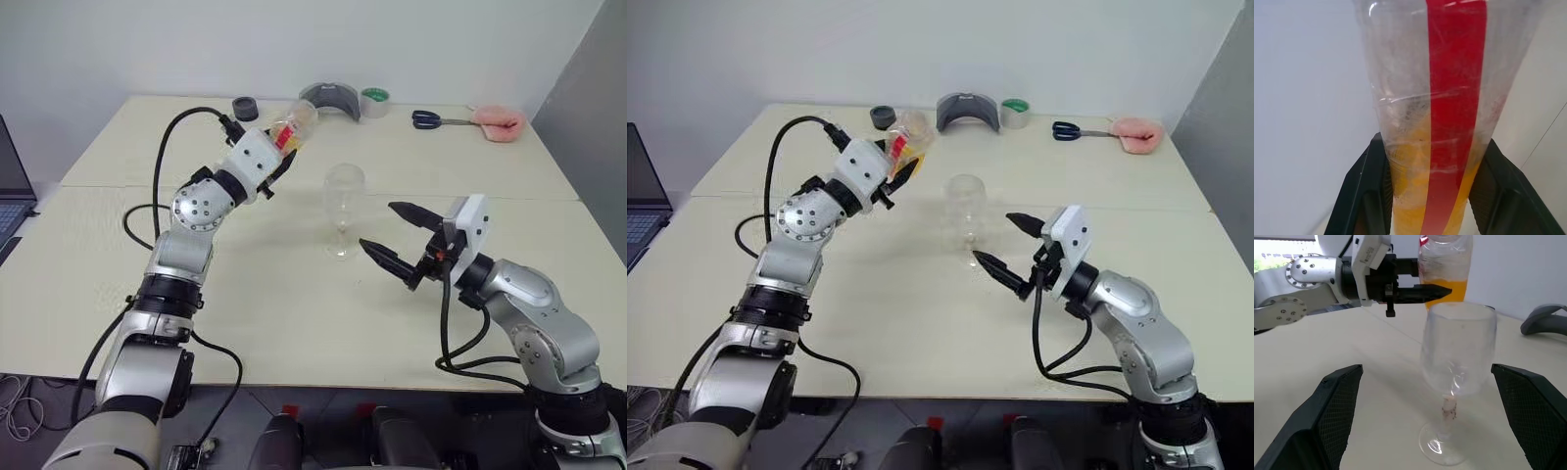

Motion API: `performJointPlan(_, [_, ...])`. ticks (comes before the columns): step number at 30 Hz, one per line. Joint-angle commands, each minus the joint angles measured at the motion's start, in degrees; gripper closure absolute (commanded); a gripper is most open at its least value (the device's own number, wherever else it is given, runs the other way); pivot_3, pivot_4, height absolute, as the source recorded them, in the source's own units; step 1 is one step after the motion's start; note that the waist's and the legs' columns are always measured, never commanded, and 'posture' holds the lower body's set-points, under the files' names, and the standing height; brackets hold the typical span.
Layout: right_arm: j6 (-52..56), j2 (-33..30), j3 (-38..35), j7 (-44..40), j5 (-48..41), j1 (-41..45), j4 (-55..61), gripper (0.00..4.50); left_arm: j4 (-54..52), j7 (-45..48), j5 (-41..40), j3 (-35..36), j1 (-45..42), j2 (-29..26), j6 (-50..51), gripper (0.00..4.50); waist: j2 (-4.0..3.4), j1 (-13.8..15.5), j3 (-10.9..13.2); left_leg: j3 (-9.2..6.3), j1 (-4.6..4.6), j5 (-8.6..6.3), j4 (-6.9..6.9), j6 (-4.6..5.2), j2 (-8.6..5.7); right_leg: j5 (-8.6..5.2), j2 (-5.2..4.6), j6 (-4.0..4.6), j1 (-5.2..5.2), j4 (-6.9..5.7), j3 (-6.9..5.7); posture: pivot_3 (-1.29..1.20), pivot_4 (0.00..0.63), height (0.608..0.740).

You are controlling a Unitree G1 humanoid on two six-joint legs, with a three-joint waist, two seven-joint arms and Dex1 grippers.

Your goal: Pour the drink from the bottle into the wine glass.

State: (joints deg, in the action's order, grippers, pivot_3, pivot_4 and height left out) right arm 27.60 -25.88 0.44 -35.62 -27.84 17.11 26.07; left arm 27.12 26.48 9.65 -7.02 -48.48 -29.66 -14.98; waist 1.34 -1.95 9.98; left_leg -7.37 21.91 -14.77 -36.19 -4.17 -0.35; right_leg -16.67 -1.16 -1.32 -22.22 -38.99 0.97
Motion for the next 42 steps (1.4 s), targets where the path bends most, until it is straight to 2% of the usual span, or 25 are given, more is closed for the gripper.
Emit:
performJointPlan(1, [-3.14, -2.17, -2.94, -3.13, -0.64, 1.9, -0.52, 0.0, 2.31, -2.59, 3.89, -1.05, -3.64, -1.18, -6.72, 2.84, 0.01, 0.04, 0.01, 0.0, 0.01, 0.0, 0.0, 0.01, 0.0, 0.0, 0.0, 0.0, 0.0, 0.0, -0.01, 0.0, 0.15, 0.74])
performJointPlan(8, [-1.73, -6.29, -7.04, -6.52, -4.09, 2.58, -1.84, 0.0, 8.93, -8.09, 11.77, -3.45, -8.28, -3.25, -16.15, 2.84, 0.04, 0.08, 0.04, -0.01, 0.05, 0.0, -0.01, 0.03, -0.01, 0.0, 0.0, 0.0, -0.02, 0.01, -0.03, 0.0, 0.15, 0.74])
performJointPlan(16, [-0.31, -7.23, -8.82, -4.88, -5.61, 2.05, -0.69, 0.0, 14.78, -14.89, 19.27, -5.79, -12.69, -5.11, -21.92, 2.84, 0.04, 0.06, 0.04, 0.01, 0.05, 0.01, -0.03, 0.04, -0.01, 0.0, 0.0, 0.0, -0.02, -0.02, -0.02, 0.0, 0.15, 0.74])
performJointPlan(24, [0.81, -6.94, -8.19, -3.42, -6.06, 1.14, 1.55, 0.0, 19.84, -20.5, 23.97, -8.67, -15.75, -4.47, -23.99, 2.84, 0.04, 0.08, 0.04, 0.01, 0.07, 0.01, -0.04, 0.04, -0.03, 0.0, -0.01, -0.01, -0.02, -0.03, -0.02, 0.0, 0.15, 0.74])
performJointPlan(42, [0.76, -6.93, -9.04, -2.39, -5.84, -0.79, 1.71, 0.0, 23.8, -30.13, 31.98, -13.28, -20.09, -5.95, -26.47, 2.84, 0.04, 0.04, 0.05, 0.04, 0.07, 0.01, -0.08, 0.04, -0.03, 0.0, -0.01, -0.01, -0.03, -0.06, -0.01, 0.0, 0.15, 0.74])
